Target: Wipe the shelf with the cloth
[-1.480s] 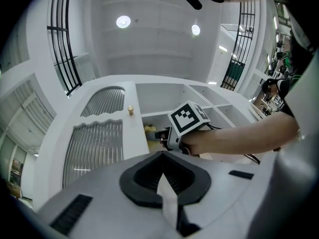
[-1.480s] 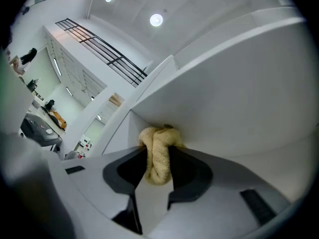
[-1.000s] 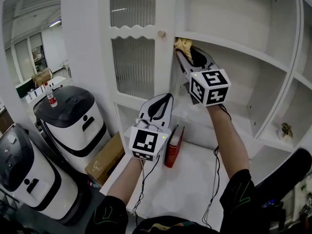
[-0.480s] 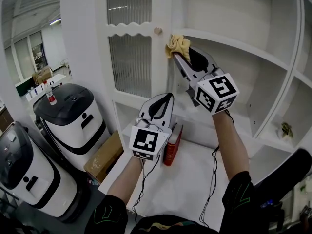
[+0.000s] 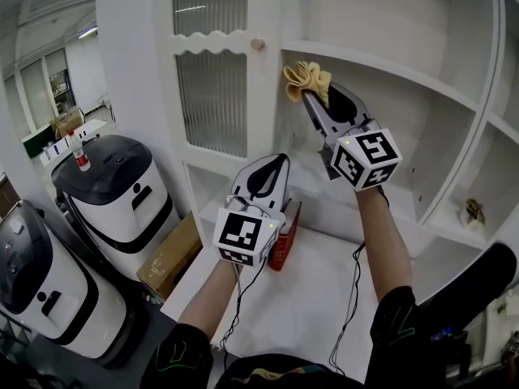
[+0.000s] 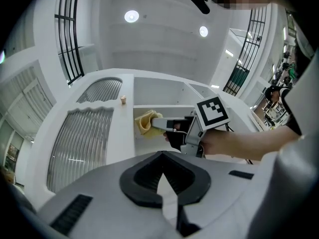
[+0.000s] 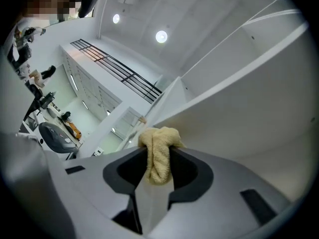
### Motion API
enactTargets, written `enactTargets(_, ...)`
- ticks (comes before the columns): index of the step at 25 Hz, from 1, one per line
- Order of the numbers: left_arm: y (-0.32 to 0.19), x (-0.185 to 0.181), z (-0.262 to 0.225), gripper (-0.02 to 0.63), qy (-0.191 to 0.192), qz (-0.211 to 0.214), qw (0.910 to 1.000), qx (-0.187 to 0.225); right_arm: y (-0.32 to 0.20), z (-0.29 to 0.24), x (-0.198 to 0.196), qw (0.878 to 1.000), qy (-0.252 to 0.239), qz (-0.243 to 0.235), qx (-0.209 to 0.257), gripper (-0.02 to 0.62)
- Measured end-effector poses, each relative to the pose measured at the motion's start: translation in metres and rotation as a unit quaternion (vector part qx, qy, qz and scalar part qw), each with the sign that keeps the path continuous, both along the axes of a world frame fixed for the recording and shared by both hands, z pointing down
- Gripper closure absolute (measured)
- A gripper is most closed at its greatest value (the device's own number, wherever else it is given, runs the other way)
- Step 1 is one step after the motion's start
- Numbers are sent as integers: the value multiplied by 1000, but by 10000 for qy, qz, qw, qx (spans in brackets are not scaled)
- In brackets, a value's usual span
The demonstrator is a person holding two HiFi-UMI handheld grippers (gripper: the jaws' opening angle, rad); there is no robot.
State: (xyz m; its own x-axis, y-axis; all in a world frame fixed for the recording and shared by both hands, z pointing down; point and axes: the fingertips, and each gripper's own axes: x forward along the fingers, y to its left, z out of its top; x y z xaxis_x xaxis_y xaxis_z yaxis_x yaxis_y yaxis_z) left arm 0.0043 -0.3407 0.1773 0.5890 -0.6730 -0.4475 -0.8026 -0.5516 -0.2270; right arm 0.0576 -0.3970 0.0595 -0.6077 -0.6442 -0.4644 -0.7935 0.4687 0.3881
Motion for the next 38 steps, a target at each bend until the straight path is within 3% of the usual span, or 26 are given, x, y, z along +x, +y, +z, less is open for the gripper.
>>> enactTargets(9,0,-3,5,607,1,-14,10000,-40,-59,31,14,9951,184,497,-836,463)
enactTargets(19,-2,-14,14,607,6,-128,9998,-125,-72,51,-14,9927,160,312,-1150,463)
enactTargets(29,0,-17,20,607,-104,-128,9997,-206,-40,47,-28,9949,74,-84,-1007,463)
enactTargets(38,0,-7,27,607,-116,-10,9996,-266,-15,52,-39,9958,277,-248,-831,463)
